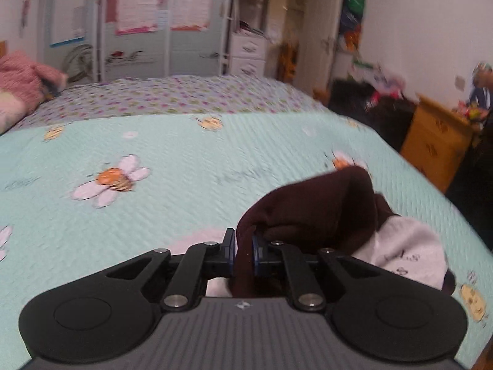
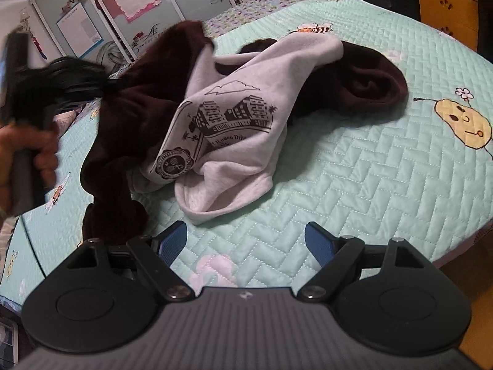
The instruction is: Fold clothes
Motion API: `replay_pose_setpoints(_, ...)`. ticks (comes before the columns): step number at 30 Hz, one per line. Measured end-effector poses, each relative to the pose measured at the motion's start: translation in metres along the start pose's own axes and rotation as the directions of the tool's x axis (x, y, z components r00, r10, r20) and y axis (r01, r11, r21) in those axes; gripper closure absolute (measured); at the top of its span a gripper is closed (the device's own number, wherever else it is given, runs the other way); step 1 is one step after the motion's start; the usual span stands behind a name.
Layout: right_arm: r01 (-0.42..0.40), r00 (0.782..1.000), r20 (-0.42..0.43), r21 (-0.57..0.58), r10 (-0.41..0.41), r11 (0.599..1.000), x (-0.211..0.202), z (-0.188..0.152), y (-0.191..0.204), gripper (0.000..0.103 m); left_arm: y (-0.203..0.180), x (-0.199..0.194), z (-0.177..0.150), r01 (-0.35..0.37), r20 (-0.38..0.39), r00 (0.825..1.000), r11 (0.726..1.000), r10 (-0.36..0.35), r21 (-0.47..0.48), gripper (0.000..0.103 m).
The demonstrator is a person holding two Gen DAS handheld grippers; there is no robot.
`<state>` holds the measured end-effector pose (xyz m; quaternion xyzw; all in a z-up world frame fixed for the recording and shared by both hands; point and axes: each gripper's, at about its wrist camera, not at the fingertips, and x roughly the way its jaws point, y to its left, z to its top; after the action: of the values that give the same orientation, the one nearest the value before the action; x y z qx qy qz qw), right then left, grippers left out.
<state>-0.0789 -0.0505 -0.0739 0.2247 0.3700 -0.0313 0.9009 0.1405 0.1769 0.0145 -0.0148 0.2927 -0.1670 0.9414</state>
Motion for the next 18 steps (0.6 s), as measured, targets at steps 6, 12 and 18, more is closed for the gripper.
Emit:
replay_pose_setpoints(6, -0.023, 1.000, 0.011, -0.052, 0.023, 0.998, -0.007, -0.001, 0.016, 0.019, 0.052, -0.060, 0.024, -0.105, 0.116, 0.988, 0.994, 0.107, -0.023, 0.093)
replay_pose_setpoints(12, -0.041, 0.999, -0.002, -0.056, 0.041, 0.998, 0.000, 0.002, 0.021, 0.019, 0.109, -0.105, 0.027, -0.253, 0.170, 0.948, 0.961, 0.270, -0.115, 0.093)
replay_pose_setpoints(18, -0.030, 1.000, -0.005, -0.101, 0.030, 0.994, 0.014, 0.020, 0.029, 0.019, 0.156, -0.091, -0.070, -0.293, -0.079, 0.955, 0.945, 0.285, -0.145, 0.093)
